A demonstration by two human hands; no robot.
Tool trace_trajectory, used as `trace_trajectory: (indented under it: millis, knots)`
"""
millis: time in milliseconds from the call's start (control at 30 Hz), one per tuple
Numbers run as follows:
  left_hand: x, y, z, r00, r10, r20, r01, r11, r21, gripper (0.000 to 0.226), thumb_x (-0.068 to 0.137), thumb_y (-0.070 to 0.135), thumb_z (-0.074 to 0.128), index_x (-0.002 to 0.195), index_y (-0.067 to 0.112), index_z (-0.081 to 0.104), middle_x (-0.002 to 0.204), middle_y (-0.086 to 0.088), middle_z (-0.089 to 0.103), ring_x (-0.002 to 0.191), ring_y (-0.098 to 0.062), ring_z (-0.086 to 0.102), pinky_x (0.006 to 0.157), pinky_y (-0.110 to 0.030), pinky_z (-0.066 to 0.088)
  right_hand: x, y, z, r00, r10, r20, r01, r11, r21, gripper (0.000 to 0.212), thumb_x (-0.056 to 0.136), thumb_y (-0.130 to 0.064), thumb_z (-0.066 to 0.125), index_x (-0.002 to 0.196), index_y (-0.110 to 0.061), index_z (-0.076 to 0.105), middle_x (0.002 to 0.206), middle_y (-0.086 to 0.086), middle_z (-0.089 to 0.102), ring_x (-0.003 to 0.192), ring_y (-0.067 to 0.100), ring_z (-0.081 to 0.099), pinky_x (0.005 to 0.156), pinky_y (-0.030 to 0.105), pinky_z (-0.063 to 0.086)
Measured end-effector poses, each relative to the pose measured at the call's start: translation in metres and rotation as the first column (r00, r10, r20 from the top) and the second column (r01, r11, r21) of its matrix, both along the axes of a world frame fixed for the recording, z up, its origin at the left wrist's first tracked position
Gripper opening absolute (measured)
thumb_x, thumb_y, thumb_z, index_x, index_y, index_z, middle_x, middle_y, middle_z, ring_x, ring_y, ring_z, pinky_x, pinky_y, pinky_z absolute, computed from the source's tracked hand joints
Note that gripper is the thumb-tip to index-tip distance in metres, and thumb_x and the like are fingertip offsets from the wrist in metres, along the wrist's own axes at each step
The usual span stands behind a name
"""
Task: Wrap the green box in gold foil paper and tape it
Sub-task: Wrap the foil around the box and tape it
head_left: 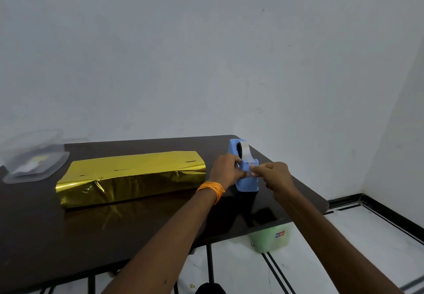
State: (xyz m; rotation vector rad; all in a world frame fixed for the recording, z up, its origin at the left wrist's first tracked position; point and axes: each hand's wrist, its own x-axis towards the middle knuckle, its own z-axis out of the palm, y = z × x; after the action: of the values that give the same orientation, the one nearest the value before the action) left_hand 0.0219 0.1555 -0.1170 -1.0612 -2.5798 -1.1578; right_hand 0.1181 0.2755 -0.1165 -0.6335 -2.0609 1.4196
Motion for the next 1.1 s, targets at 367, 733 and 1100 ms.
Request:
trace_trajectory:
  millis: [367, 733, 1100]
  knots:
    - [0.006, -0.018, 0.004, 0.995, 0.028, -0.098, -0.032, 0.998, -0.047, 0.051, 0.077, 0.028, 0.081, 0.123, 0.012, 0.064, 0.104, -0.006, 0.071, 0.096, -0.022, 0.065, 0.087, -0.038, 0.054, 0.024, 0.002, 0.022, 0.992, 0.041, 0.118, -0.089, 0.898, 0.430, 0.019, 0.083, -0.021, 0.077, 0.066, -0.013, 0.075, 0.067, 0.000, 0.072, 0.071, 0.021, 0.069, 0.064, 0.032, 0.051]
    - [-0.058, -0.194, 0.041, 0.940, 0.336, -0.067, -0.326, 0.937, 0.128, 0.010, 0.087, 0.011, 0.070, 0.094, 0.010, 0.076, 0.091, -0.001, 0.071, 0.085, -0.012, 0.063, 0.075, -0.022, 0.049, -0.038, -0.081, 0.080, 0.771, 0.630, 0.091, -0.628, 0.730, 0.268, 0.051, 0.089, -0.023, 0.074, 0.134, -0.031, 0.052, 0.070, 0.001, 0.072, 0.071, -0.002, 0.066, 0.075, 0.023, 0.042]
    - [-0.076, -0.214, 0.008, 0.952, 0.305, -0.029, -0.302, 0.951, 0.073, 0.007, 0.081, 0.027, 0.078, 0.087, 0.023, 0.080, 0.093, 0.005, 0.073, 0.088, -0.010, 0.062, 0.079, -0.039, 0.056, -0.115, -0.113, 0.072, 0.601, 0.743, 0.294, -0.794, 0.513, 0.326, 0.056, 0.093, -0.020, 0.069, 0.143, -0.027, 0.044, 0.076, 0.000, 0.072, 0.091, 0.008, 0.069, 0.084, 0.018, 0.041]
